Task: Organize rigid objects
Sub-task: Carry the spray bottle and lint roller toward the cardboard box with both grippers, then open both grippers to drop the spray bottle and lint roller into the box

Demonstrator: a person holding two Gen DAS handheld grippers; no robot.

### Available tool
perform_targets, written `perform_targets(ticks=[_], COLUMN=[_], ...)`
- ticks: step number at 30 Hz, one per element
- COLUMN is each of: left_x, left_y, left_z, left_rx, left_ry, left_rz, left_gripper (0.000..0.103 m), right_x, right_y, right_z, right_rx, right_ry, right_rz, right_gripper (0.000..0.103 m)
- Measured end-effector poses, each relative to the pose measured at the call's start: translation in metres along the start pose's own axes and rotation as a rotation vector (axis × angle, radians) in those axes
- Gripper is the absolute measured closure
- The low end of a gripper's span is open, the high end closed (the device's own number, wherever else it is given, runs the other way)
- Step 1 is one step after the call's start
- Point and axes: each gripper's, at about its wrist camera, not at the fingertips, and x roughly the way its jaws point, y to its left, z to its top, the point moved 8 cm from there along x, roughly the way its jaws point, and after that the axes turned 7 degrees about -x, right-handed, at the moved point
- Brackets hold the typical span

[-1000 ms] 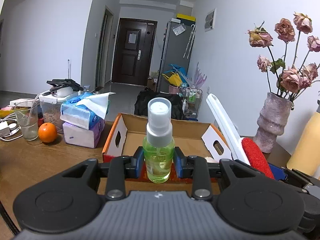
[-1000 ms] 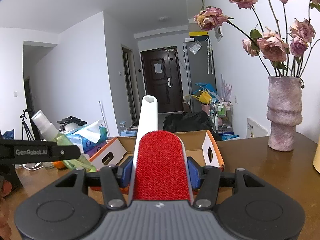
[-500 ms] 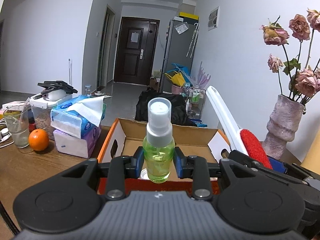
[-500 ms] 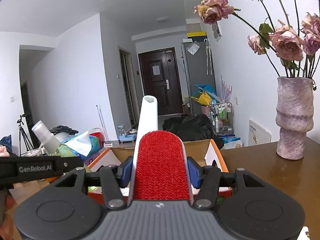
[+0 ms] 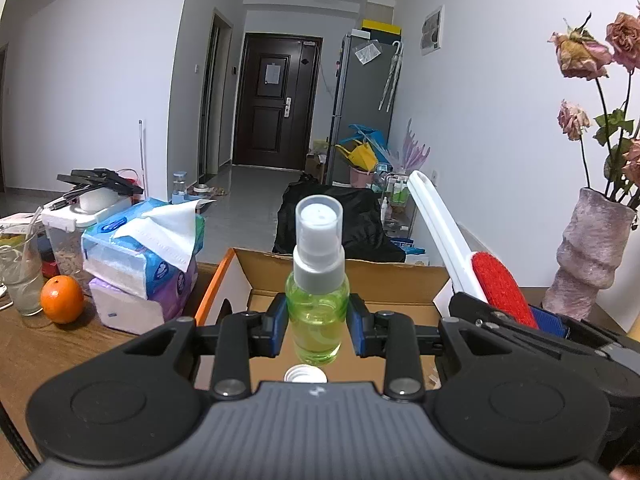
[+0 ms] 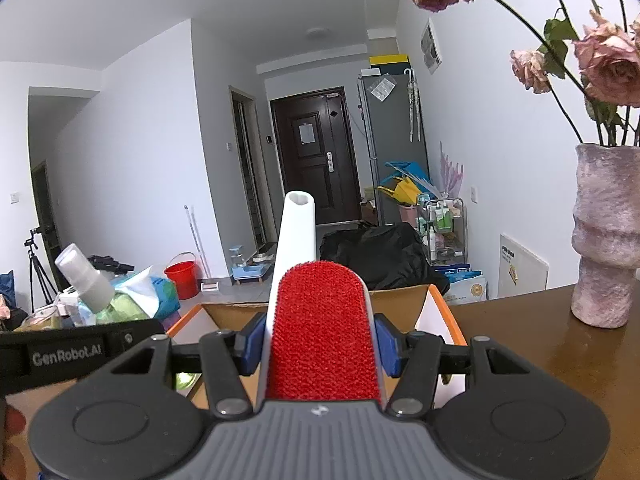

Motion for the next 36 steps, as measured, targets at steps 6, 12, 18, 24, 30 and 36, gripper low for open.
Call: perform_targets(ticks=[6,12,18,24,30,36], left_x=[0.019,0.037,0.056,0.07,0.075,0.079], left_y=[-0.001,0.002,0.007,0.016,0.021,0.021], left_z=[0.003,0.004,0.003,0.004,0.001,-0.002], left_rx=[0.013,0.014,0.023,0.025,0.021,0.028], left_ry=[0.003,0.011,0.018,0.024,0.034,0.059], left_rz=[0.015,0.036,0.067,0.091,0.111,0.087], left_gripper=[0.072,0.072,0.072,0.072,0.072,0.071], right_x=[0.024,0.048,0.066,0.081,0.089,0.097], right_y=[-0.001,-0.007,-0.013,-0.016,-0.016,-0.022], right_z=[0.0,0.0,-0.003,-0.003,-0.006,-0.007], right_rx=[0.001,0.007,0.028,0.016,0.009,0.033], right_ry=[0.017,0.037,0.049,0.068,0.089,0.128], right_rz=[-0.017,-0.037,-0.051,-0.065,-0.075,-0.074], right_gripper=[0.048,0.048,0.048,0.048,0.048,0.047])
